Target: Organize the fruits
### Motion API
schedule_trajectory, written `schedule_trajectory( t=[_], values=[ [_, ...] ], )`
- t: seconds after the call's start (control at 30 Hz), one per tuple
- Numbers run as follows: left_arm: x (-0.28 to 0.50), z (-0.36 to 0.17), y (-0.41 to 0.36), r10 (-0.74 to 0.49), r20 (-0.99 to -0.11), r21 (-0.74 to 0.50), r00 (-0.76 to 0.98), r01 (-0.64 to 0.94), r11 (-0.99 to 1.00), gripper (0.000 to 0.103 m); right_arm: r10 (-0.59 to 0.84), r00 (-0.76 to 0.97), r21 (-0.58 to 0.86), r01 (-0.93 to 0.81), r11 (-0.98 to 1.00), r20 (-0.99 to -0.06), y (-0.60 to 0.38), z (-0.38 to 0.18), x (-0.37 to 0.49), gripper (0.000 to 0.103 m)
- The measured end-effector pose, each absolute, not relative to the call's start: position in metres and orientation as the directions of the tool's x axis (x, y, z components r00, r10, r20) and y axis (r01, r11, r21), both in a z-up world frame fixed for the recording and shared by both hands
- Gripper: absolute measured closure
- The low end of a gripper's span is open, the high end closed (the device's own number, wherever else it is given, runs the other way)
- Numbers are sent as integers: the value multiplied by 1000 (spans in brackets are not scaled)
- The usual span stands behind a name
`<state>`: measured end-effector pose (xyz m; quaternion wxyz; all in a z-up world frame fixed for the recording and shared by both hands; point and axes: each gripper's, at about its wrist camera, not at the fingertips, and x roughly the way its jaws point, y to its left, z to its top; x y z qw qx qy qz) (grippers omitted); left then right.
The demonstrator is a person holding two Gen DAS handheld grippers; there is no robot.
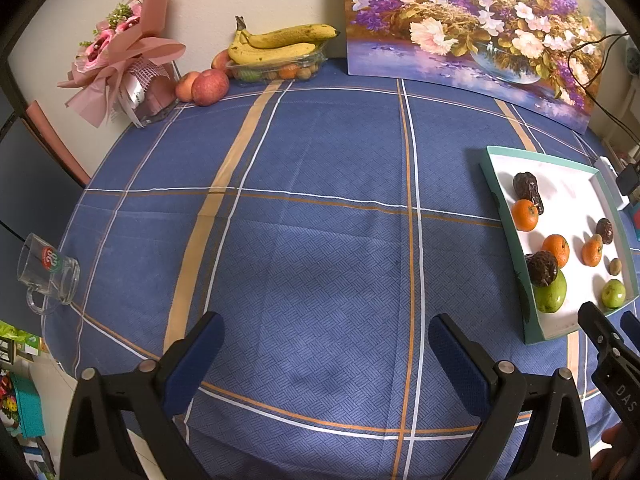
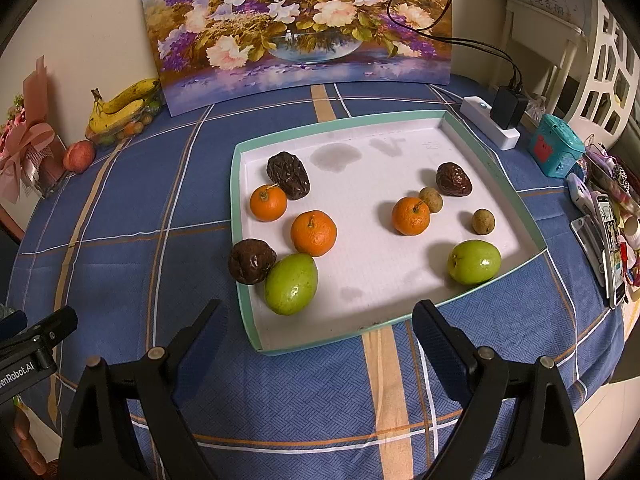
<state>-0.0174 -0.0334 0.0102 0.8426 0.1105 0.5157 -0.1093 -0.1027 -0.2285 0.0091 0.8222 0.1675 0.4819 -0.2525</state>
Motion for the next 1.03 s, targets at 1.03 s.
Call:
schedule_trajectory(
  t=[1.03],
  values=[
    [-24,19,-34,-103,-872,61,479,314,948,0,-254,406,32,578,815,-878,-227,9,-103,10]
  ],
)
